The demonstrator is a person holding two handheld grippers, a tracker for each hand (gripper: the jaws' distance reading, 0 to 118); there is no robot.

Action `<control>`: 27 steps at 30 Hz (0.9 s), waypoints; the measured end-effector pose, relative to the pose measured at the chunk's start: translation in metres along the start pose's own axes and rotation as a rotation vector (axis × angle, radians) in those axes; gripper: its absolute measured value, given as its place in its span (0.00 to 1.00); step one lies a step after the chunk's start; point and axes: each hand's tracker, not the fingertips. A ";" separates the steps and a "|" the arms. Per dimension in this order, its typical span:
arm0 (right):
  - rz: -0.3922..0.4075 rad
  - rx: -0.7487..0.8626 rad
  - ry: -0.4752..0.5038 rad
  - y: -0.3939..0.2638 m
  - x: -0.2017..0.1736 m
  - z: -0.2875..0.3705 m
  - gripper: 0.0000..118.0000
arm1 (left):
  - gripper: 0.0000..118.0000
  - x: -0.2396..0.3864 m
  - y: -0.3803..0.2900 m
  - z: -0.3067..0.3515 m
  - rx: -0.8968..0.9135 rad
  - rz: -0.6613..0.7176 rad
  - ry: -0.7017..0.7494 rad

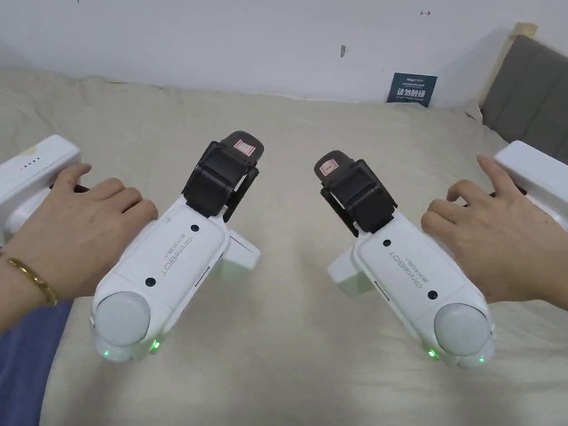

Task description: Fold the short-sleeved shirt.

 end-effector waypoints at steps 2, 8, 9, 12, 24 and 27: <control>-0.224 -0.067 0.019 0.001 0.012 -0.005 1.00 | 1.00 -0.008 -0.002 -0.001 -0.034 0.124 0.015; -1.624 -0.395 0.143 -0.043 0.047 -0.008 1.00 | 1.00 -0.044 -0.032 -0.004 -0.325 1.278 0.031; -1.818 -0.385 0.117 -0.049 0.040 -0.003 1.00 | 1.00 -0.042 -0.040 -0.003 -0.388 1.472 0.084; -2.125 -0.409 -0.019 -0.046 0.023 0.017 1.00 | 1.00 -0.030 -0.051 0.007 -0.513 1.849 0.222; -2.181 -0.520 -0.020 -0.033 0.011 0.023 1.00 | 1.00 -0.013 -0.031 0.020 -0.519 1.804 0.175; -2.173 -0.509 -0.013 -0.032 0.013 0.024 1.00 | 1.00 -0.013 -0.030 0.019 -0.516 1.816 0.164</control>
